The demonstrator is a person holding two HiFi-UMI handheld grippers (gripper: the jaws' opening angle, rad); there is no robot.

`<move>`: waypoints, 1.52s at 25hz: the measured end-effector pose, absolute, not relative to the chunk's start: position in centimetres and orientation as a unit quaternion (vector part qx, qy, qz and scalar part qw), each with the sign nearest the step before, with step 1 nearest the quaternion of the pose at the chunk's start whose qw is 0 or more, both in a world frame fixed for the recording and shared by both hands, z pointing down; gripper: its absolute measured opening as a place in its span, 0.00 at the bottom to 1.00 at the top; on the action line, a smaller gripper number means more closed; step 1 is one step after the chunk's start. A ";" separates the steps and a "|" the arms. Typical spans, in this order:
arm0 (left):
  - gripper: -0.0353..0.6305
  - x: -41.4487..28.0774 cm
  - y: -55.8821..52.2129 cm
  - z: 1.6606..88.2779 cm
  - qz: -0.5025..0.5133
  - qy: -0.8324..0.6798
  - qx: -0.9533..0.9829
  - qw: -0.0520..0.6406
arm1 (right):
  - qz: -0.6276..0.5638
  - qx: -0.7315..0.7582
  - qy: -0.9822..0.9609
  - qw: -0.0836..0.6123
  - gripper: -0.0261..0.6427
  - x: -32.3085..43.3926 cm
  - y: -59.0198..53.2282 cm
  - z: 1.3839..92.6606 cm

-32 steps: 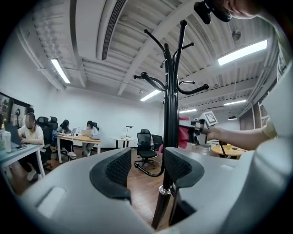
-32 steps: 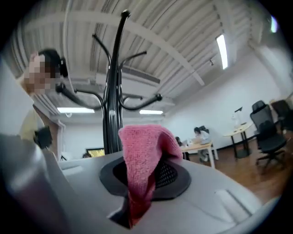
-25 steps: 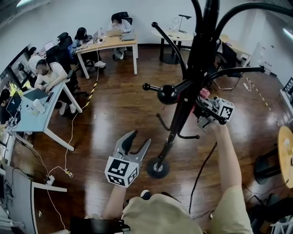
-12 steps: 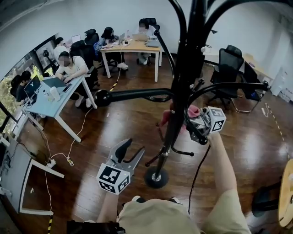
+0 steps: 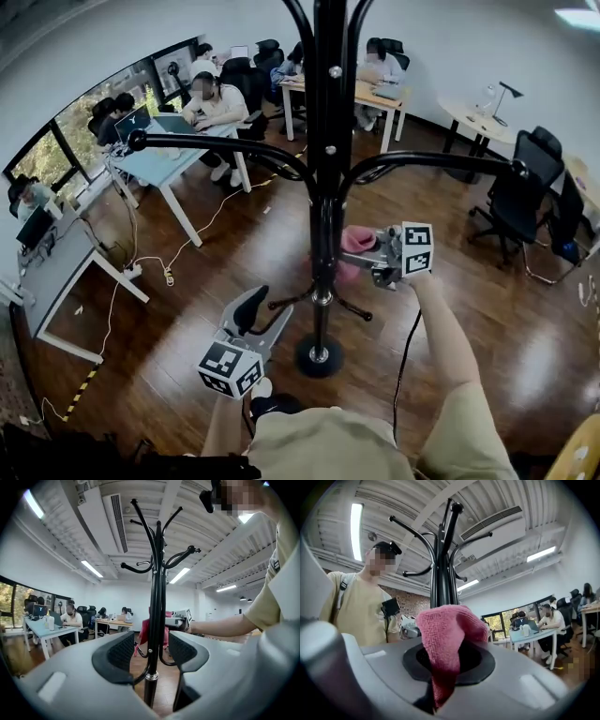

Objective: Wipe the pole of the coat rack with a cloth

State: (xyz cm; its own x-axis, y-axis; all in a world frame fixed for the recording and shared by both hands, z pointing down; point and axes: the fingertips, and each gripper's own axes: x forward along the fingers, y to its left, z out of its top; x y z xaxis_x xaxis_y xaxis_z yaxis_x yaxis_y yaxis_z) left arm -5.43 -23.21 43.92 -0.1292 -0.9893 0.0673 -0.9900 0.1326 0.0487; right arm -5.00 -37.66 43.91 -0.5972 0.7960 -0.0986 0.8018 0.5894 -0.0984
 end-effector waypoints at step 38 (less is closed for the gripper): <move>0.37 -6.1 -18.2 47.2 0.013 -0.817 0.569 0.099 | 0.110 0.147 0.978 -0.104 0.10 -16.4 -47.2 55.8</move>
